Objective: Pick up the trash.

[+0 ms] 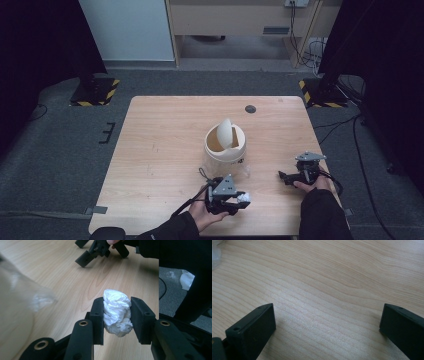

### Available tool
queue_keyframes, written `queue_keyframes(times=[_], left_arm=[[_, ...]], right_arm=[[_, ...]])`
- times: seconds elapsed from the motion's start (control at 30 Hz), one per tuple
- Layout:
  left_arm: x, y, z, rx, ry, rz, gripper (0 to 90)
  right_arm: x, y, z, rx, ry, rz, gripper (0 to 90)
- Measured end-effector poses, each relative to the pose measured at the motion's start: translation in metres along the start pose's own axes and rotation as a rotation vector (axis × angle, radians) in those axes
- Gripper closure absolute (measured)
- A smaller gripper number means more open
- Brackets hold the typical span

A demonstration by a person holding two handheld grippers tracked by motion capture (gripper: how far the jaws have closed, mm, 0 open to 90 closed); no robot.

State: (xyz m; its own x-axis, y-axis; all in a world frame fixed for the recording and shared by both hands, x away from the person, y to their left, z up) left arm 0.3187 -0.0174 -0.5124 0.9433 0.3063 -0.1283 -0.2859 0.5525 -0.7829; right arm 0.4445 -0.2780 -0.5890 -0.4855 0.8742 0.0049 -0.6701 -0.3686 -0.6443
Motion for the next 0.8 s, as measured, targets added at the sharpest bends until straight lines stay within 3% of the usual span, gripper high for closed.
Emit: queue_keyframes(times=[0.33,0.8], left_arm=[[0.013,0.015,0.042,-0.042,-0.031,0.034,64.2],[0.033,0.038,0.082,-0.085,-0.101,0.102,64.0]], right_arm=[[0.000,0.000,0.000,0.002,-0.001,0.000,0.5],[0.000,0.000,0.000,0.004,-0.001,0.000,0.5]])
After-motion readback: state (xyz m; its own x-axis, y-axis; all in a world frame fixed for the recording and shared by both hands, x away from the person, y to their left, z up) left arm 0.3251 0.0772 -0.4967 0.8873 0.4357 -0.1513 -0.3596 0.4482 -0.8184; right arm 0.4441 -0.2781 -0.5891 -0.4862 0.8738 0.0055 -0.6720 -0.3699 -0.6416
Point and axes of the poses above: each handheld gripper's, and its own axes: z roughly backward along the jaws, y roughly out of its underside, x roughly to its left, the point moved 7 cm from there along -z, roughly forward along the jaws, and after that the axes turned 5 degrees about x, right-handed, at the moved point
